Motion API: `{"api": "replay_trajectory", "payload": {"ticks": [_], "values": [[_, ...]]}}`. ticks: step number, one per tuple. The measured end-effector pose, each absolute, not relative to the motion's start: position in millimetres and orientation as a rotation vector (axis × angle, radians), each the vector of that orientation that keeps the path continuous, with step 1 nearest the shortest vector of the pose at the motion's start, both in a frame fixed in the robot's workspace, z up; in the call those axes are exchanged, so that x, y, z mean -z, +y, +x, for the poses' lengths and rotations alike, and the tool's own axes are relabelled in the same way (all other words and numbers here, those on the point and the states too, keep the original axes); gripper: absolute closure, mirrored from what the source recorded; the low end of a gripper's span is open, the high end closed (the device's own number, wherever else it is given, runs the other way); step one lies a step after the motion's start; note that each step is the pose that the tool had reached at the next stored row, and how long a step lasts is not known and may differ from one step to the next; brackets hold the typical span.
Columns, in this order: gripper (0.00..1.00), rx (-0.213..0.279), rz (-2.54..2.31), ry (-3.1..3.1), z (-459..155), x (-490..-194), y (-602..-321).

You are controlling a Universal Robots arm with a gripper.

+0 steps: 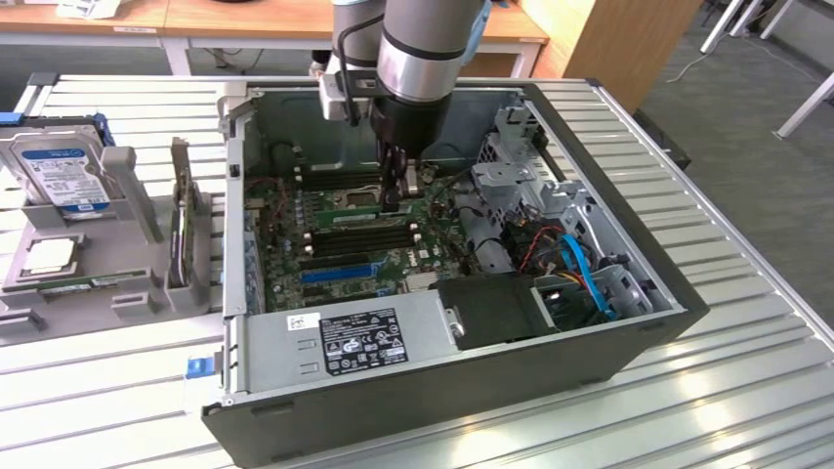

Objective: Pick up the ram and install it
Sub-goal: 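Insert the ram into the slot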

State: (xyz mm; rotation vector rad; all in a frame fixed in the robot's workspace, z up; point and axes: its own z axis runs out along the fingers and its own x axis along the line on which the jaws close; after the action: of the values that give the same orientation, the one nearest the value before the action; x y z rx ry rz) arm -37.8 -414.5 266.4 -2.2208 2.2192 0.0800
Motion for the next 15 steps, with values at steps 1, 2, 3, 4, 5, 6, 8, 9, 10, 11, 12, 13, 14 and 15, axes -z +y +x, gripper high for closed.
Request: {"api": "replay_trajectory", "payload": {"ticks": [1,2,3,4,5,6,8,9,10,11,12,13,14,15], "values": [[0.88,-0.08,-2.221,2.219,-37.7,-266.4,-415.1],[0.88,-0.08,-2.221,2.219,-37.7,-266.4,-415.6],[0.88,-0.08,-2.221,2.219,-37.7,-266.4,-416.2],[0.88,-0.08,-2.221,2.219,-37.7,-266.4,-416.8],[0.88,-0.08,-2.221,2.219,-37.7,-266.4,-417.4],[0.88,-0.08,-2.221,2.219,-37.7,-266.4,-417.5],[0.88,-0.08,-2.221,2.219,-37.7,-266.4,-417.5],[0.88,-0.08,-2.221,2.219,-37.7,-266.3,-417.5],[0.88,-0.08,-2.221,2.219,-37.7,-266.1,-417.6],[0.88,-0.08,-2.221,2.219,-37.7,-265.8,-417.8],[0.88,-0.08,-2.221,2.219,-37.7,-265.3,-418.0],[0.88,-0.08,-2.221,2.219,-37.7,-264.5,-418.2],[0.88,-0.08,-2.221,2.219,-37.7,-263.9,-418.4],[0.88,-0.08,-2.221,2.219,-37.7,-263.1,-418.6]]}}
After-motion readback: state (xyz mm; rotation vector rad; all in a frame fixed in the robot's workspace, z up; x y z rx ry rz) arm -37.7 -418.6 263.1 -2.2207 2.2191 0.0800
